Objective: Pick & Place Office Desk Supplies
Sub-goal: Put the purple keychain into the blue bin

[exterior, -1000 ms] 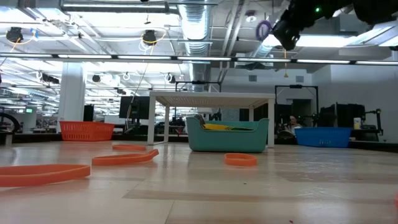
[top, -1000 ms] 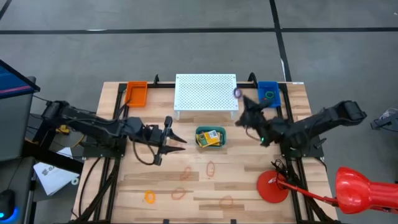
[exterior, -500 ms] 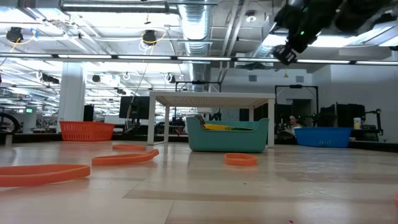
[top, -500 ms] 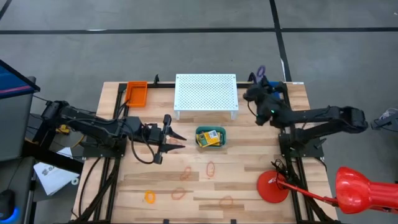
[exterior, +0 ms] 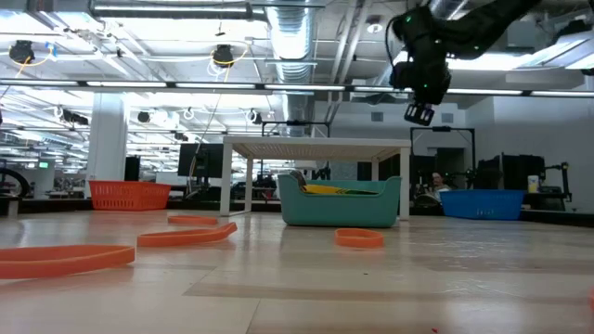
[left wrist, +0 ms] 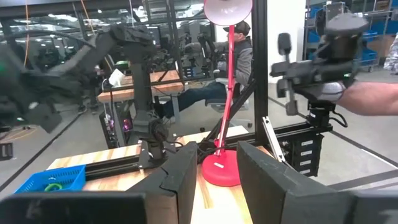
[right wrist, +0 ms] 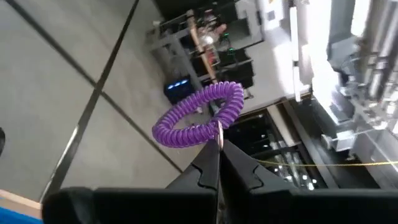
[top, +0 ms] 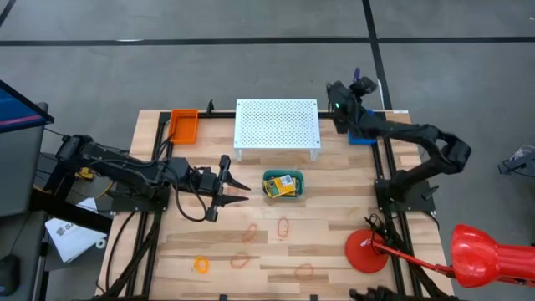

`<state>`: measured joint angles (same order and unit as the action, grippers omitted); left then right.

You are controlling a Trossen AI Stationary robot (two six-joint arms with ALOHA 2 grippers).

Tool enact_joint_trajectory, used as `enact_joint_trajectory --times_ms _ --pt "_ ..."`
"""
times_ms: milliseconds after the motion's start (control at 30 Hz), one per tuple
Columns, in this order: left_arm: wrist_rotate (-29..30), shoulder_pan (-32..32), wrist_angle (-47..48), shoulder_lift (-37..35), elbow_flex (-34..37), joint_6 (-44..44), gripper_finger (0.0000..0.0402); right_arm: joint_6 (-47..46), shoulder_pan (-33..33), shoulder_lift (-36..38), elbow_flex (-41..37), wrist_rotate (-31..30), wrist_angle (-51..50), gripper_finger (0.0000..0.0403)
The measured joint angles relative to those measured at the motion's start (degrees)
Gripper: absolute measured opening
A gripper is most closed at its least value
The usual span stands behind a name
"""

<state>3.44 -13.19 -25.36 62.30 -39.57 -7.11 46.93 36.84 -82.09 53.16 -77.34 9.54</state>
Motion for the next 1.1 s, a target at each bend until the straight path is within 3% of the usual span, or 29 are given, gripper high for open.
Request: enact_joint_trajectory --times_ms 100,167,200,267,433,600,800,1100 --pt "-0.02 0.0 0.01 0.0 0.0 -0.05 0.0108 -18.13 3.82 -1.1 6.85 9.43 -23.29 0.0" --pt "-0.02 0.0 0.02 0.0 0.0 -0.07 0.0108 -36.47 7.77 -2.61 13.51 24.7 -41.91 0.0" --pt "-0.02 0.0 0.02 0.0 0.0 -0.07 0.0108 -43.66 9.97 -3.86 16.39 31.95 -47.77 0.0" --pt "-0.04 0.0 0.03 0.02 0.0 -0.1 0.0108 -50.21 13.37 -6.02 18.91 38.48 -52.62 0.0" --pt "-0.21 0.02 0.1 0.02 0.0 -0.03 0.0108 -53.95 15.02 -8.0 19.13 40.35 -55.84 0.0" --pt "-0.2 0.02 0.54 0.04 0.0 -0.11 0.0108 -58.65 15.21 -9.49 19.13 46.43 -64.22 0.0" --pt "-0.17 -0.02 0.56 0.04 0.0 -0.07 0.0108 -61.81 14.86 -11.79 18.81 46.18 -73.8 0.0" --pt "-0.15 -0.02 0.55 0.04 0.0 0.45 0.0108 -61.54 15.84 -12.03 10.42 46.29 -71.56 0.0"
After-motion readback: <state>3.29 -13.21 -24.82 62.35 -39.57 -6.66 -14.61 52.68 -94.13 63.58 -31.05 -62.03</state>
